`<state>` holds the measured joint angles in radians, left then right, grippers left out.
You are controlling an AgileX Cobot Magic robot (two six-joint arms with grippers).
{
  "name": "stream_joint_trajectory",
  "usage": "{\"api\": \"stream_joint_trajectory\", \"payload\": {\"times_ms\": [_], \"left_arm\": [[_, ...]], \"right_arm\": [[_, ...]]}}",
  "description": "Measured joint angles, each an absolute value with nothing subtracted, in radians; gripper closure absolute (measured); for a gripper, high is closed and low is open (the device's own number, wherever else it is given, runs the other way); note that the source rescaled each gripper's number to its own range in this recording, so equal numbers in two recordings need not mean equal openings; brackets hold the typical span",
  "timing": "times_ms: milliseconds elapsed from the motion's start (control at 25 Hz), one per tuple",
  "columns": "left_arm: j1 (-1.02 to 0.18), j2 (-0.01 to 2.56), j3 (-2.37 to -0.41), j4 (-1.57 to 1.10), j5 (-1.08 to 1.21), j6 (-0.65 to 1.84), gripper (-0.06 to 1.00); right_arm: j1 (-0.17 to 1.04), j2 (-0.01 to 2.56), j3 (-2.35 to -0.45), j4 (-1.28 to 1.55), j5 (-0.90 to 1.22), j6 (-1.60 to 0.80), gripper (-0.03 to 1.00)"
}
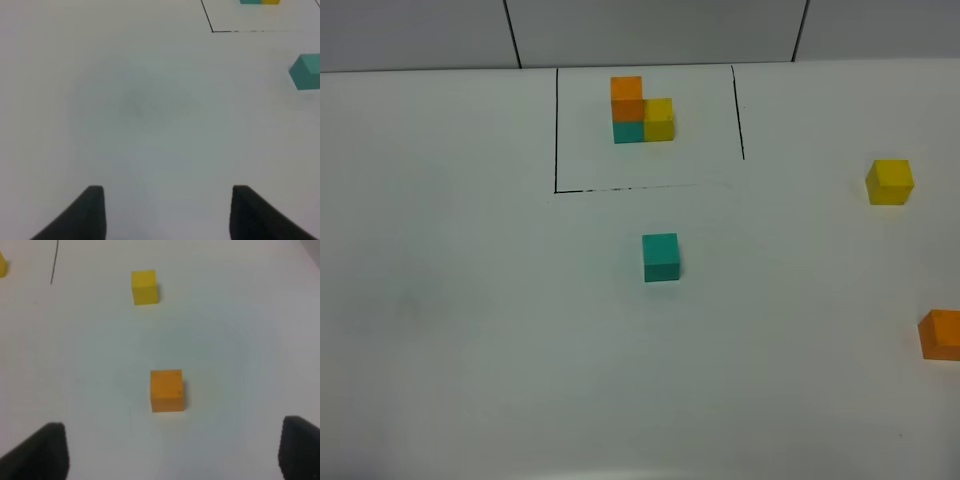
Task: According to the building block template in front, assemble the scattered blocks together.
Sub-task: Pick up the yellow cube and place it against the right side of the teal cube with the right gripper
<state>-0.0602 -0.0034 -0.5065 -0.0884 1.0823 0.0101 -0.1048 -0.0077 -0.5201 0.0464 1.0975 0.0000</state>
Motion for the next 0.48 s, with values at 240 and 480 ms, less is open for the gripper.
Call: {"api": "stream_joint_trajectory", "payload": {"times_ms": [240,480], "left_arm": [[-0.060,-0.003,-0.506,-0.088,1.082,0.010,0.72],[-0.060,-0.003,-0.506,-0.088,1.082,0.010,0.72]], "right_arm": [[-0.105,-0.008,-0.520,0.046,1.097,0.000,0.20],[-0.105,-0.008,-0.520,0.046,1.097,0.000,0.20]]}}
